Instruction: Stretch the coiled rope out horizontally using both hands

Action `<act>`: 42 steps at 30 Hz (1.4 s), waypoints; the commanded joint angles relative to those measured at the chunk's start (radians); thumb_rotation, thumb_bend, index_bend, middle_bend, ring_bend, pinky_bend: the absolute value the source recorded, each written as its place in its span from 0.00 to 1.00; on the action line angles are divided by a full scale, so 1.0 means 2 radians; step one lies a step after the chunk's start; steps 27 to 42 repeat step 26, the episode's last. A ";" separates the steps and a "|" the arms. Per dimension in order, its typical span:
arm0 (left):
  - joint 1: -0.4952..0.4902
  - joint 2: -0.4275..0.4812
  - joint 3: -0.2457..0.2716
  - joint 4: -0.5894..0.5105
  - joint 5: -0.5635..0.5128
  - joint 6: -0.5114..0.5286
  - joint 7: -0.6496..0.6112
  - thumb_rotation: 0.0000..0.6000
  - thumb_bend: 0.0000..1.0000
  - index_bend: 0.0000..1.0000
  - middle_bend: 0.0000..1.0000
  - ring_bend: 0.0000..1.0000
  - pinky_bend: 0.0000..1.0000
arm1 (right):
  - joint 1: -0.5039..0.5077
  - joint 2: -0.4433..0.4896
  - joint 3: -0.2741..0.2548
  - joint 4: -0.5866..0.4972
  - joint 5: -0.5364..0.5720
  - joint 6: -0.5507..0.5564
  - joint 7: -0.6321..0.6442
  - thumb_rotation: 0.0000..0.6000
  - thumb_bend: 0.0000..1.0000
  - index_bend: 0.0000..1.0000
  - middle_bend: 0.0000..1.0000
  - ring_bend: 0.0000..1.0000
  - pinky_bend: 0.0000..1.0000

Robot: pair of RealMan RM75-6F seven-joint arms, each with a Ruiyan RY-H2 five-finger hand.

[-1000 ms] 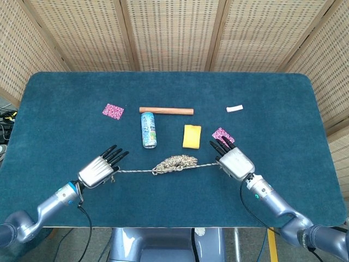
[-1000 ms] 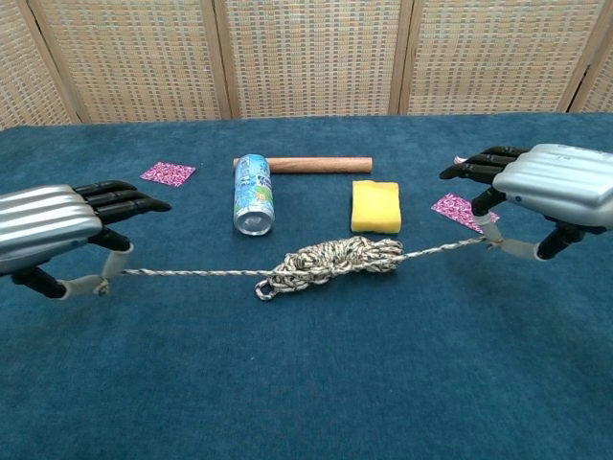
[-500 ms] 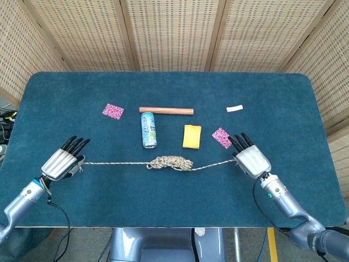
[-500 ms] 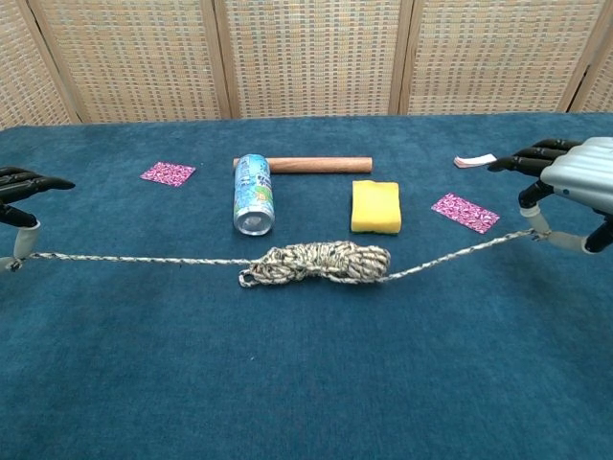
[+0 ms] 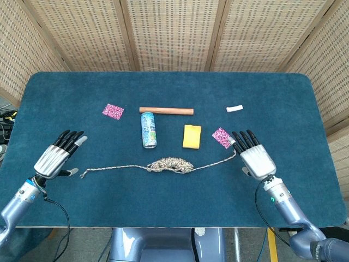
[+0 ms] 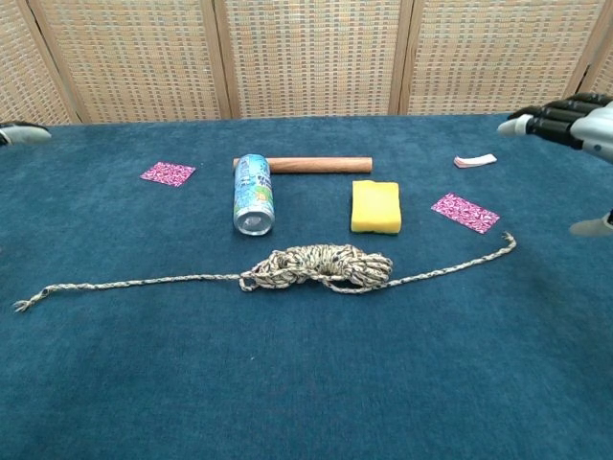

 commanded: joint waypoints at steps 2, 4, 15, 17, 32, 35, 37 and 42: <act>0.027 0.072 -0.030 -0.122 -0.041 0.029 -0.004 1.00 0.00 0.00 0.00 0.00 0.00 | -0.035 0.036 0.007 -0.057 -0.015 0.063 0.027 1.00 0.00 0.00 0.00 0.00 0.00; 0.043 0.101 -0.037 -0.179 -0.060 0.034 0.010 1.00 0.00 0.00 0.00 0.00 0.00 | -0.053 0.048 0.006 -0.078 -0.018 0.089 0.041 1.00 0.00 0.00 0.00 0.00 0.00; 0.132 0.202 -0.022 -0.430 -0.112 0.081 0.171 1.00 0.00 0.00 0.00 0.00 0.00 | -0.137 0.064 -0.014 -0.141 -0.023 0.180 0.066 1.00 0.00 0.00 0.00 0.00 0.00; 0.140 0.203 -0.021 -0.443 -0.109 0.089 0.185 1.00 0.00 0.00 0.00 0.00 0.00 | -0.141 0.061 -0.017 -0.137 -0.028 0.182 0.062 1.00 0.00 0.00 0.00 0.00 0.00; 0.160 0.211 -0.020 -0.469 -0.099 0.087 0.208 1.00 0.00 0.00 0.00 0.00 0.00 | -0.158 0.049 -0.020 -0.122 -0.041 0.186 0.059 1.00 0.00 0.00 0.00 0.00 0.00; 0.160 0.211 -0.020 -0.469 -0.099 0.087 0.208 1.00 0.00 0.00 0.00 0.00 0.00 | -0.158 0.049 -0.020 -0.122 -0.041 0.186 0.059 1.00 0.00 0.00 0.00 0.00 0.00; 0.160 0.211 -0.020 -0.469 -0.099 0.087 0.208 1.00 0.00 0.00 0.00 0.00 0.00 | -0.158 0.049 -0.020 -0.122 -0.041 0.186 0.059 1.00 0.00 0.00 0.00 0.00 0.00; 0.160 0.211 -0.020 -0.469 -0.099 0.087 0.208 1.00 0.00 0.00 0.00 0.00 0.00 | -0.158 0.049 -0.020 -0.122 -0.041 0.186 0.059 1.00 0.00 0.00 0.00 0.00 0.00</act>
